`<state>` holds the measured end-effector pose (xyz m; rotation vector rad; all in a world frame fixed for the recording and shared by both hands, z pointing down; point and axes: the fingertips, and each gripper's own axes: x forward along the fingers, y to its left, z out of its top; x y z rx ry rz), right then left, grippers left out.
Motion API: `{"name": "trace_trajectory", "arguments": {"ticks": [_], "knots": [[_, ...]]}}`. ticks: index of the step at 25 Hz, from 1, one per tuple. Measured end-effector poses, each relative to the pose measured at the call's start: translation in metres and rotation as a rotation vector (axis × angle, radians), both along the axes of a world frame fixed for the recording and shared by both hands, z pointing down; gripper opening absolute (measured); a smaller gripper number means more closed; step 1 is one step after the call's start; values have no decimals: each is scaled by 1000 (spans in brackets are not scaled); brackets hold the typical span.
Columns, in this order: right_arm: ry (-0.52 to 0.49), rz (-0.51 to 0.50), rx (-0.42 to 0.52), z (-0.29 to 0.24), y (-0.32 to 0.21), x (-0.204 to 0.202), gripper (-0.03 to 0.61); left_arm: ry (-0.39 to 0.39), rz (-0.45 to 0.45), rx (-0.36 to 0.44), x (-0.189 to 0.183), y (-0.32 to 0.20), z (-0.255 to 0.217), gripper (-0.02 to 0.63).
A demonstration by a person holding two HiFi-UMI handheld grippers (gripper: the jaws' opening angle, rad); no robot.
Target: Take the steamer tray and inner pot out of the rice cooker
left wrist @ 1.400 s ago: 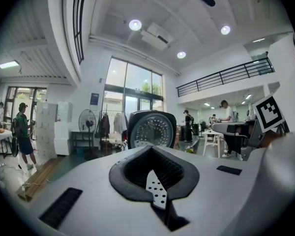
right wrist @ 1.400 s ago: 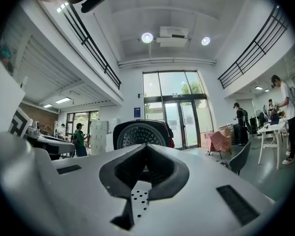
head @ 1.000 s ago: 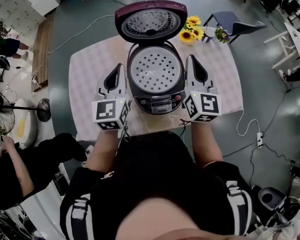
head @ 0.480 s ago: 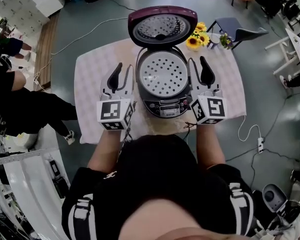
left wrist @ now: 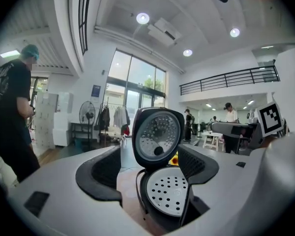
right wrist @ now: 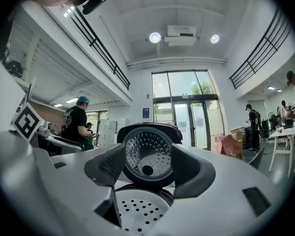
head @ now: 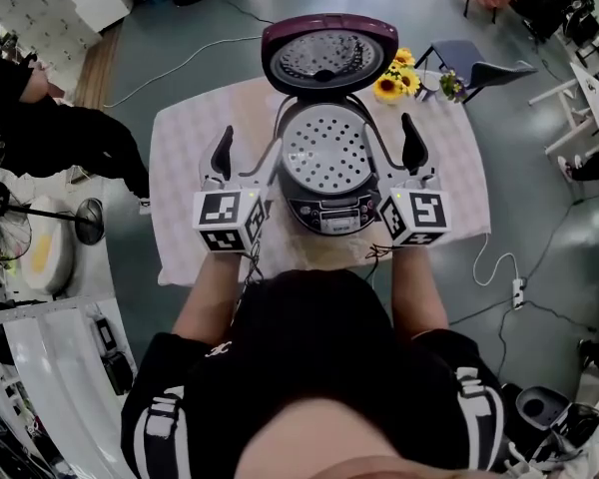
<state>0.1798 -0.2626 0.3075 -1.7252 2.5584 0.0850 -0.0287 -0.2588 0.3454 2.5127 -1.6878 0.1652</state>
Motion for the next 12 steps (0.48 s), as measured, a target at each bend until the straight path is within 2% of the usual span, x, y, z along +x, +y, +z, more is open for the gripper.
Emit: {"name": "trace_trajectory", "arguments": {"ticks": [7,12], "knots": [[64,-5,-51,10,-1,3,262,57,28,-98,7,-4,9,341],[135,-14,-142,33,-6,2,262,64,30,-163,12,-7,24,341]]}}
